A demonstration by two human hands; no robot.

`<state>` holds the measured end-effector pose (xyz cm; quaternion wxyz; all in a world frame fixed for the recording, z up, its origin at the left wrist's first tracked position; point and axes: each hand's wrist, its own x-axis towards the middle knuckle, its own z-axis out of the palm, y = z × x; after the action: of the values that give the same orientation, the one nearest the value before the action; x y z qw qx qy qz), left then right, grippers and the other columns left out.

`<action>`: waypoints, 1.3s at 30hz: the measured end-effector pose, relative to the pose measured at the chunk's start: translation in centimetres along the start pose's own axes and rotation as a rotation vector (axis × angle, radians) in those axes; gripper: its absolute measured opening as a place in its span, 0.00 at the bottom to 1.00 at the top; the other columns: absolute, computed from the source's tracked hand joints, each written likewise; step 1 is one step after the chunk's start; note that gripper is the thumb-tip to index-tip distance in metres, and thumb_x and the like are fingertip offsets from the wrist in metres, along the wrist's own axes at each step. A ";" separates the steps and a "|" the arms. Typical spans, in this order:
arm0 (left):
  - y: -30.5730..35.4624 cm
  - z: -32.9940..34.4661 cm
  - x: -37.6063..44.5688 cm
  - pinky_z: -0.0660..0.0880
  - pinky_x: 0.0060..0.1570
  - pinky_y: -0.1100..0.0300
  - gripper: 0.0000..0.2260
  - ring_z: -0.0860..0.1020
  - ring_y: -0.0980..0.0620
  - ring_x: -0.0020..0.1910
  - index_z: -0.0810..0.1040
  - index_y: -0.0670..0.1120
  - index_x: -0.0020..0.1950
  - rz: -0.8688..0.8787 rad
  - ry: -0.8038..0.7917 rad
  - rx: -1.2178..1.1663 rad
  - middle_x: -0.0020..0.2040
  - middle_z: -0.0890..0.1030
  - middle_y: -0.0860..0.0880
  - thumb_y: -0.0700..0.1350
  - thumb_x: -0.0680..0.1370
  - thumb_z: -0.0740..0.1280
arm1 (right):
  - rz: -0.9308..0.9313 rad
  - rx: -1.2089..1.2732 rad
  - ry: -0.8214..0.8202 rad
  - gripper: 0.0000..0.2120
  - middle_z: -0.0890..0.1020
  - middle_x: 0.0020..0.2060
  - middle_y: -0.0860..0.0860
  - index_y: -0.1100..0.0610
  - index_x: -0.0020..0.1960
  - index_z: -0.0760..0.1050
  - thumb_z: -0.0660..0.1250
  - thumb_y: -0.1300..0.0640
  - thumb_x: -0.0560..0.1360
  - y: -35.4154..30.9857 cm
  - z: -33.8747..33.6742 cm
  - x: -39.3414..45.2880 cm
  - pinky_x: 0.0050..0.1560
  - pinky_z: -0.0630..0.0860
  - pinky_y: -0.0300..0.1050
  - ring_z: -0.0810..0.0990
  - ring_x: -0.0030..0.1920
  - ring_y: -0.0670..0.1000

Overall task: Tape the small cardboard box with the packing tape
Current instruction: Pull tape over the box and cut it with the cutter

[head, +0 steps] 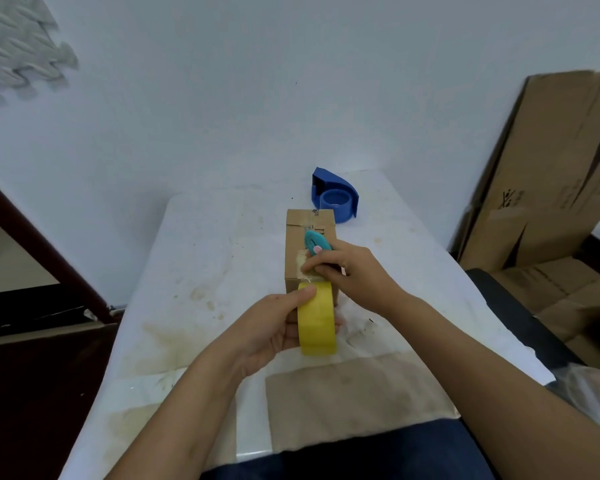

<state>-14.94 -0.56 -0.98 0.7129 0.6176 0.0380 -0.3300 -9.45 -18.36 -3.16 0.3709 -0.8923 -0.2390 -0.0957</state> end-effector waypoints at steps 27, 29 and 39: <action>0.0 0.3 -0.2 0.78 0.60 0.44 0.18 0.84 0.40 0.54 0.81 0.41 0.58 -0.174 0.107 0.132 0.52 0.86 0.38 0.53 0.79 0.66 | 0.018 0.004 0.006 0.11 0.78 0.47 0.49 0.53 0.51 0.79 0.58 0.55 0.81 0.3 0.7 -0.2 0.44 0.71 0.33 0.75 0.45 0.47; -0.3 0.1 -0.1 0.77 0.60 0.45 0.18 0.84 0.40 0.54 0.82 0.41 0.57 -0.167 0.111 0.131 0.52 0.86 0.39 0.55 0.78 0.67 | 0.022 0.034 0.001 0.08 0.78 0.46 0.48 0.52 0.50 0.80 0.61 0.54 0.79 0.4 0.5 -0.1 0.45 0.71 0.31 0.76 0.46 0.46; 0.7 -0.1 -0.3 0.79 0.57 0.48 0.19 0.83 0.40 0.56 0.82 0.41 0.58 -0.198 0.071 0.142 0.54 0.85 0.39 0.56 0.78 0.66 | -0.020 -0.009 0.026 0.06 0.76 0.45 0.49 0.53 0.50 0.78 0.66 0.53 0.77 0.3 0.7 -0.1 0.43 0.68 0.29 0.74 0.44 0.46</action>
<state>-14.79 -0.38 -0.28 0.6294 0.6711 0.1005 -0.3787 -9.40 -18.07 -3.89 0.3687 -0.8902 -0.2429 -0.1120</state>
